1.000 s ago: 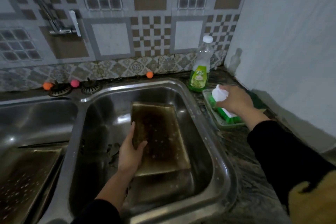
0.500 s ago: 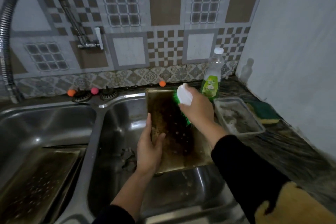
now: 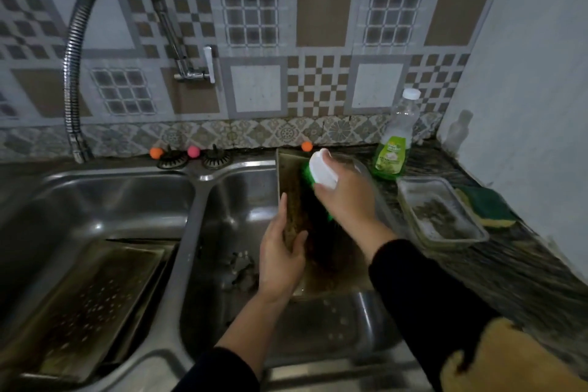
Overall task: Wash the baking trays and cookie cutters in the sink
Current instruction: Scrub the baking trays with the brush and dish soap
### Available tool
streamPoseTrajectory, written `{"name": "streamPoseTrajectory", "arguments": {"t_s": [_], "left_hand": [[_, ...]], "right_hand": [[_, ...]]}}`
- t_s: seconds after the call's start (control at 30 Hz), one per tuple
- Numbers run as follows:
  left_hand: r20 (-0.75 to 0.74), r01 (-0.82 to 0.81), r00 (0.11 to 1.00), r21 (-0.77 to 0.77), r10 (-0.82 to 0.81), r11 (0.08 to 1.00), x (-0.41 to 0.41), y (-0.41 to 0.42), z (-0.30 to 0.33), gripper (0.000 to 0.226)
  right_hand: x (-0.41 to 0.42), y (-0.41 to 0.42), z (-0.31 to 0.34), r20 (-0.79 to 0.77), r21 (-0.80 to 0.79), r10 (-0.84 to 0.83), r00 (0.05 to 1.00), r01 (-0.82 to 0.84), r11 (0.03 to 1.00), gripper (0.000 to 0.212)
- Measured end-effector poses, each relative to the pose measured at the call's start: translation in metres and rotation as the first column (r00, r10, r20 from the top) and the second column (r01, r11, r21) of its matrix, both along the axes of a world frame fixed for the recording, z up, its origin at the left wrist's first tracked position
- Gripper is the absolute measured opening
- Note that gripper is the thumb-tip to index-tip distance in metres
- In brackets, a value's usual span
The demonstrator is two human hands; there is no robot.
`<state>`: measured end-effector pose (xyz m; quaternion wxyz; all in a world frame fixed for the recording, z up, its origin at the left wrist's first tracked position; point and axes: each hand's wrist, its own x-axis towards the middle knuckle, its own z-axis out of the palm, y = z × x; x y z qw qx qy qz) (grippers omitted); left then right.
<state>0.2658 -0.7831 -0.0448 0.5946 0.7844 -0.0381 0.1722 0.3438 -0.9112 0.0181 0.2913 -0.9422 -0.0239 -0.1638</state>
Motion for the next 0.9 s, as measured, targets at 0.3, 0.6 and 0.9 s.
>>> {"name": "streamPoseTrajectory", "arguments": {"t_s": [0.3, 0.6, 0.9], "left_hand": [[-0.058, -0.080, 0.995, -0.013, 0.079, 0.997, 0.000, 0.043, -0.007, 0.057], [-0.088, -0.130, 0.989, -0.098, 0.122, 0.987, 0.000, 0.050, 0.012, 0.057], [-0.091, -0.048, 0.995, -0.093, 0.039, 0.994, -0.017, 0.035, 0.008, 0.057]], "right_hand": [[-0.070, 0.027, -0.034, -0.043, 0.046, 0.221, 0.974, -0.219, 0.975, 0.069], [-0.058, 0.053, 0.000, -0.046, 0.050, 0.253, 0.966, -0.250, 0.967, 0.067], [-0.015, 0.057, 0.015, -0.012, 0.020, 0.137, 0.991, -0.136, 0.990, 0.065]]}}
